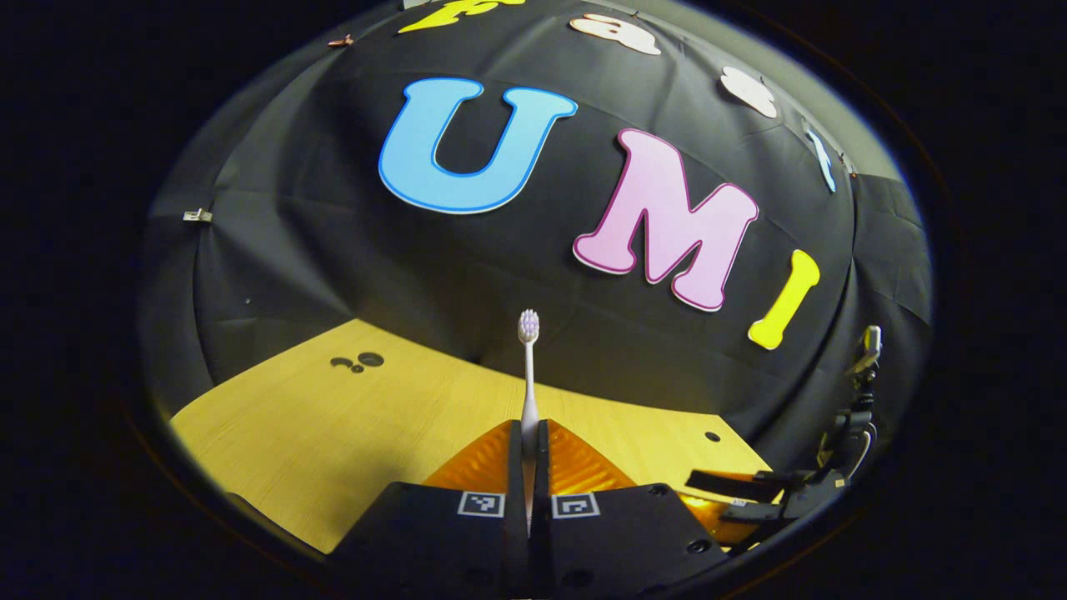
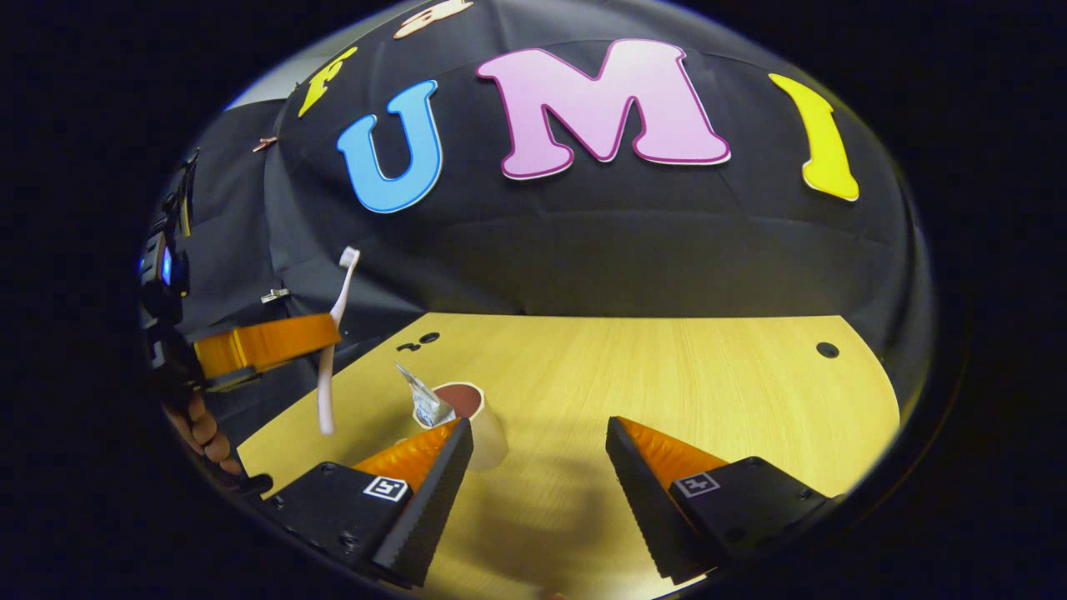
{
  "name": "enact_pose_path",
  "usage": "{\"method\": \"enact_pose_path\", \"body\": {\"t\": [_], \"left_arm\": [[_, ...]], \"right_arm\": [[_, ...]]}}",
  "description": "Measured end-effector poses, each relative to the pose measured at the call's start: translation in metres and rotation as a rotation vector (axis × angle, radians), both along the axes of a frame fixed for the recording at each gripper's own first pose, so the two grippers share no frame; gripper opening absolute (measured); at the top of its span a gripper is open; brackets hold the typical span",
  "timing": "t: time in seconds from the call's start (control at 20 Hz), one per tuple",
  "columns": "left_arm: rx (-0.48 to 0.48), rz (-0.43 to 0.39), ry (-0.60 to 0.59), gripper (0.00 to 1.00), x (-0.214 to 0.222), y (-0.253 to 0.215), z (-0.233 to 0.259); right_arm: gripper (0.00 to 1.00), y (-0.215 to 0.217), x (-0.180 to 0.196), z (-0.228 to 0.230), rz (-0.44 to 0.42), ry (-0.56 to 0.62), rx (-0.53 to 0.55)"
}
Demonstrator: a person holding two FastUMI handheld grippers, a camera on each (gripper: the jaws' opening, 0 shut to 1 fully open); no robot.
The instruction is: Put the toothbrush and toothpaste on the desktop into the cup, then pick up the cup and place it on the coaster on the desktop.
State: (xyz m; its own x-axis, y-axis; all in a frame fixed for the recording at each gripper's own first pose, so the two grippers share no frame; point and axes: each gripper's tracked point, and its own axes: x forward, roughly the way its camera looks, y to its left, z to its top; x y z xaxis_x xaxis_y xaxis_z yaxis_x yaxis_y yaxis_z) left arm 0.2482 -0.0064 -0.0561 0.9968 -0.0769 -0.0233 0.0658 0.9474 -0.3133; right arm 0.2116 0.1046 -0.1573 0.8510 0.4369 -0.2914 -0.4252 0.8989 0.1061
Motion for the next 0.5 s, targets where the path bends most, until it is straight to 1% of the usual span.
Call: {"method": "enact_pose_path", "body": {"t": [0.25,0.5], "left_arm": [[-0.041,-0.036,-0.084,0.06,0.027,-0.009,0.012],[-0.008,-0.035,-0.130,0.06,0.049,-0.007,0.002]], "right_arm": [[0.98,-0.031,-0.004,-0.015,-0.037,0.036,-0.015],[0.98,-0.060,0.001,-0.029,-0.087,0.055,-0.033]]}}
